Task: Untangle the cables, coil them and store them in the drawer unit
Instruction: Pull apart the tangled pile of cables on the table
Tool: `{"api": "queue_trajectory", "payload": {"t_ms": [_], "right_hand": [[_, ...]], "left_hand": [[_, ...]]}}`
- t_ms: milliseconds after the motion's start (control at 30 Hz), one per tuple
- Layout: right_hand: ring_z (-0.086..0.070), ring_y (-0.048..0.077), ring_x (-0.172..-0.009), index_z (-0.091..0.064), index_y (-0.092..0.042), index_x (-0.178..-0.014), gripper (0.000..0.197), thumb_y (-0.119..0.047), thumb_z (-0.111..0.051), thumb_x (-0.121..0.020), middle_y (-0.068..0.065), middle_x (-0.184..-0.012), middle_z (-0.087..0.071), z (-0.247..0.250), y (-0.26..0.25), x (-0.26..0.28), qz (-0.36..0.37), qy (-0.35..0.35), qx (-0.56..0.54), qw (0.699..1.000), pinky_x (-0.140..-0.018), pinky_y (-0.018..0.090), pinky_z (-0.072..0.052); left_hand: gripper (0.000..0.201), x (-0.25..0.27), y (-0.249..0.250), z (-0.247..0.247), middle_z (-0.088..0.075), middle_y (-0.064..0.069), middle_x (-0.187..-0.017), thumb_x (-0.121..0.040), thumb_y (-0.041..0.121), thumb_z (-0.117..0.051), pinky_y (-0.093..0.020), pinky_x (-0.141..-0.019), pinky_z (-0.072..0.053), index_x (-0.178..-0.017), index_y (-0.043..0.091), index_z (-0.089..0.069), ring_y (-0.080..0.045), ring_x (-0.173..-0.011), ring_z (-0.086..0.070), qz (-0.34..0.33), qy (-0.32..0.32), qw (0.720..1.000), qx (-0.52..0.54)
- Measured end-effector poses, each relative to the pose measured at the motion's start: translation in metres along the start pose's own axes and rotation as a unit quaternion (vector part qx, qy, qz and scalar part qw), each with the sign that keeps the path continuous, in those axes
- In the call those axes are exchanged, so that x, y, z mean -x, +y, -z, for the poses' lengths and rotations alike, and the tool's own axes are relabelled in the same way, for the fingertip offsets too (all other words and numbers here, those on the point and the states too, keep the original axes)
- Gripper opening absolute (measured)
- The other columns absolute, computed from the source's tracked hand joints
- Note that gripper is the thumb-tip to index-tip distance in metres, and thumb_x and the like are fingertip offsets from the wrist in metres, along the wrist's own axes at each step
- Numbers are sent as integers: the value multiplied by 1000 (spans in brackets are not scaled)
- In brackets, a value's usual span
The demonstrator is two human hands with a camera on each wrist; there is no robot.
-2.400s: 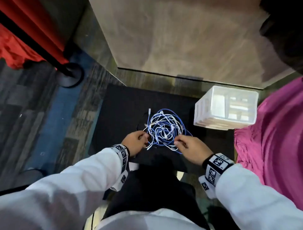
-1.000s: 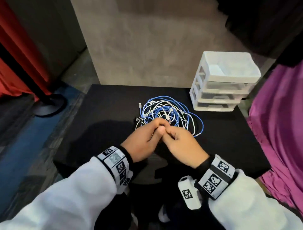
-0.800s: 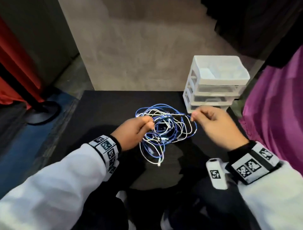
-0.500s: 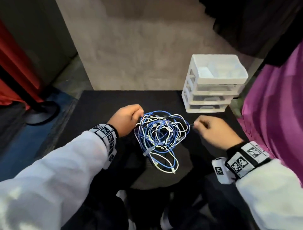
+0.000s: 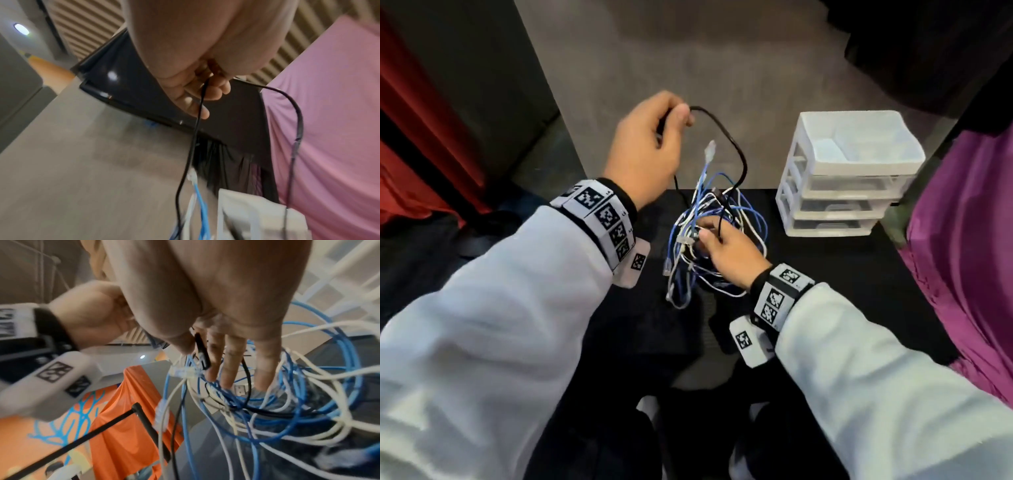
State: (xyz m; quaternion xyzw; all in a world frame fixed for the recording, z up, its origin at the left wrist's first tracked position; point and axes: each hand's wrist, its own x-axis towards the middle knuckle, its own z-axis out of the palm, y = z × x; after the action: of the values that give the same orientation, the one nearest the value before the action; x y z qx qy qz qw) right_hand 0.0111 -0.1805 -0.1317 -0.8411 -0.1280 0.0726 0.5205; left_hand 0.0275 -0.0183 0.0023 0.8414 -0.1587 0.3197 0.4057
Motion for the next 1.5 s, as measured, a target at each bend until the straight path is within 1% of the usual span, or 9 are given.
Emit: {"api": "queue_trajectory", "payload": {"t_ms": [67,267,400,533,733,867,1133,1367,1500], "right_hand": [[-71,20,-105,-65,-25,-120,36,-47,-42,-104,-5,-113,-74,3,-9,-11,-15,-1,-39,999,-98,45,-55],[-59,19,-75,-65,-10,-105,23,-30,-53,-107,18,-101,-73,9,17,1,-155,-45,-58,985,-59,25,-45],[-67,18,-103,-54,-32,-124,55,-52,-75,-78,5,-122,-67,26,51,18,-153,79,-25,985,-90,38,-57],[-51,17,-131,-49,-26,-141,65,-38,-77,-83,0,-139,-55,45,37,29,62,171,112,977,-114,36,-41],[-50,8,-69,-68,-21,-101,14,-25,-55,-105,-9,-73,-61,73,1,22,101,51,220,969,-69,31,-39],[-58,27,-75,-70,-17,-95,19,-19,-54,-104,6,-81,-68,142,-10,13,108,135,281,944,-70,36,-43],[-65,31,-80,-70,-23,-93,21,-23,-51,-102,3,-81,-70,222,20,6,53,273,286,917,-73,39,-51],[-43,39,-131,-56,-30,-141,43,-39,-58,-98,3,-143,-60,154,28,17,-9,156,387,909,-111,57,-36],[-42,26,-133,-52,-38,-144,57,-62,-46,-93,-7,-138,-62,75,-12,24,109,3,350,930,-110,54,-36]], "left_hand": [[25,-6,12,5,-59,16,-77,-105,30,-49,-45,-72,-56,-93,16,-66,-17,-73,-63,-33,9,999,16],[22,36,-8,-21,-62,9,-74,-104,22,-53,-20,-70,-42,-93,14,-71,3,-70,-52,8,-115,993,1],[21,75,-36,-43,-52,16,-59,-103,22,-56,-12,-58,-31,-91,16,-72,5,-58,-49,85,-191,977,-25],[21,91,-42,-67,-61,10,-72,-100,28,-54,-25,-68,-40,-83,31,-66,-1,-67,-54,90,-228,969,-29],[26,98,-38,-76,-50,8,-64,-103,32,-54,-30,-65,-40,-77,29,-53,-9,-64,-49,79,-256,963,-36],[30,113,-89,-48,-53,7,-72,-105,42,-44,-37,-73,-47,-82,22,-49,-24,-74,-55,86,-309,938,-131],[32,115,-137,-24,-52,8,-73,-102,39,-46,-35,-76,-45,-79,21,-58,-16,-73,-50,71,-229,961,-135],[30,108,-99,-31,-51,7,-71,-105,30,-53,-36,-76,-43,-78,17,-58,-14,-74,-48,58,-197,972,-116],[29,106,-76,-46,-61,10,-79,-101,42,-46,-37,-79,-48,-86,24,-62,-20,-81,-61,9,-249,959,-136]]}}
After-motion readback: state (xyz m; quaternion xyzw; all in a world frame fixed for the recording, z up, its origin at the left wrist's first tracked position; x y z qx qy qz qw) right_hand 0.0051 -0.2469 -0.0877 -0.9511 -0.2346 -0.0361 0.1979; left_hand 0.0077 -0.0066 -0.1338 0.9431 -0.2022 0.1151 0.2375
